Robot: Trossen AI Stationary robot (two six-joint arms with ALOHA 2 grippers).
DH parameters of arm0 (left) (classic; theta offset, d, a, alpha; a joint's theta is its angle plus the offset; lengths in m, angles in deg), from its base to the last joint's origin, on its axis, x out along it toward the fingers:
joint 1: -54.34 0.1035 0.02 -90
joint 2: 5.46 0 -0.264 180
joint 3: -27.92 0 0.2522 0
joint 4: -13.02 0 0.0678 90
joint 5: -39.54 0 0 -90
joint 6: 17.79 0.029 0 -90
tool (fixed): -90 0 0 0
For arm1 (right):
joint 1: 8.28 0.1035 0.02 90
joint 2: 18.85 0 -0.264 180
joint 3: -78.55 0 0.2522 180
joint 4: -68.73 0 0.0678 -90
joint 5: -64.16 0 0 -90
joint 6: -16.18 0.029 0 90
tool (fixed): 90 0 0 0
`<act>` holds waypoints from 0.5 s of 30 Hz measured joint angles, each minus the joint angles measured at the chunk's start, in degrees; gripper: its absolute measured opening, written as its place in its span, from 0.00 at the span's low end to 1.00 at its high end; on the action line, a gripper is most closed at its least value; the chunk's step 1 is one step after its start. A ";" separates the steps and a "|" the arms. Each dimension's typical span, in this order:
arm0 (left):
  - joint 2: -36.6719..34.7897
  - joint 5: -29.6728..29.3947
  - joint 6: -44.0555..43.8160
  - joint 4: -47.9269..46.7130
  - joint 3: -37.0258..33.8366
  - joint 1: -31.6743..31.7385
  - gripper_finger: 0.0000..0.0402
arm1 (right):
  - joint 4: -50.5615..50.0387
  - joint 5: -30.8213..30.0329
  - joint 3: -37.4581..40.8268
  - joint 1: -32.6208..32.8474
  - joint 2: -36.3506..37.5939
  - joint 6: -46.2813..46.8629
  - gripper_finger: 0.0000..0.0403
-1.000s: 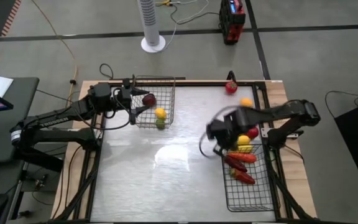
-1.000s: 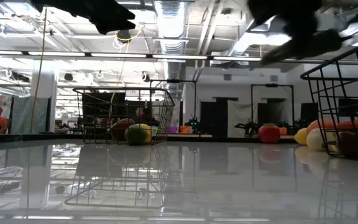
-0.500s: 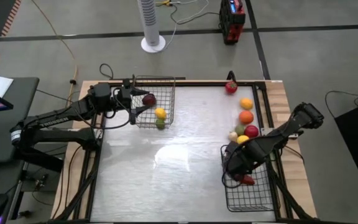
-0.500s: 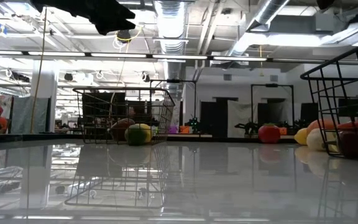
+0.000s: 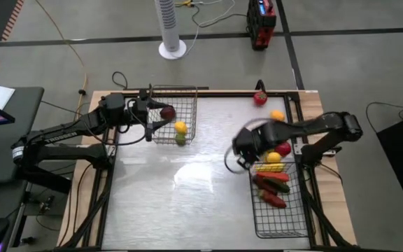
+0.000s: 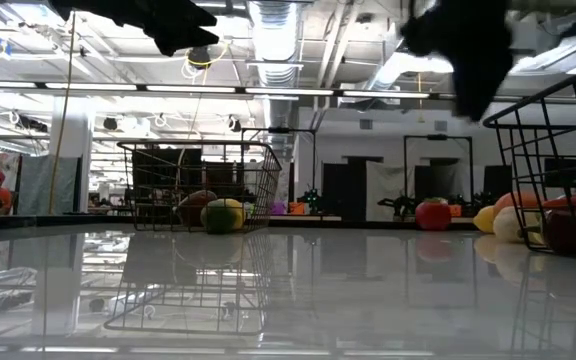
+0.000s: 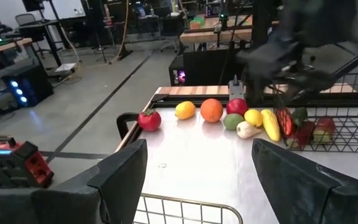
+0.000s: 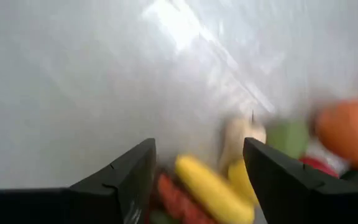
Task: Sort produce into baskets
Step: Put the orange into the left wire basket
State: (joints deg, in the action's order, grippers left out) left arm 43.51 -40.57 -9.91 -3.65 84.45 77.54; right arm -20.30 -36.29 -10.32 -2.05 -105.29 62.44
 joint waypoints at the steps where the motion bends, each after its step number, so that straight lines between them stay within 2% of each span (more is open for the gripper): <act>1: 0.00 0.02 0.00 -0.08 0.00 0.00 0.69 | 2.27 0.87 1.46 -2.21 0.00 -2.46 0.67; 4: 0.00 0.04 0.39 -0.27 0.00 0.00 0.69 | 7.41 4.74 6.55 -7.98 -0.02 -7.74 0.67; 8: 0.00 0.02 0.94 -0.45 0.00 0.00 0.69 | 7.36 4.60 11.88 -13.20 -0.07 -9.46 0.67; 15: 0.00 -0.09 1.33 0.18 0.00 0.02 0.69 | 6.59 6.07 15.49 -14.56 -1.29 -11.83 0.67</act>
State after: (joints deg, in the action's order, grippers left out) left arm 43.51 -40.66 -8.57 -3.47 84.45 77.56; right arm -13.71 -30.22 5.17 -16.61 -106.58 50.61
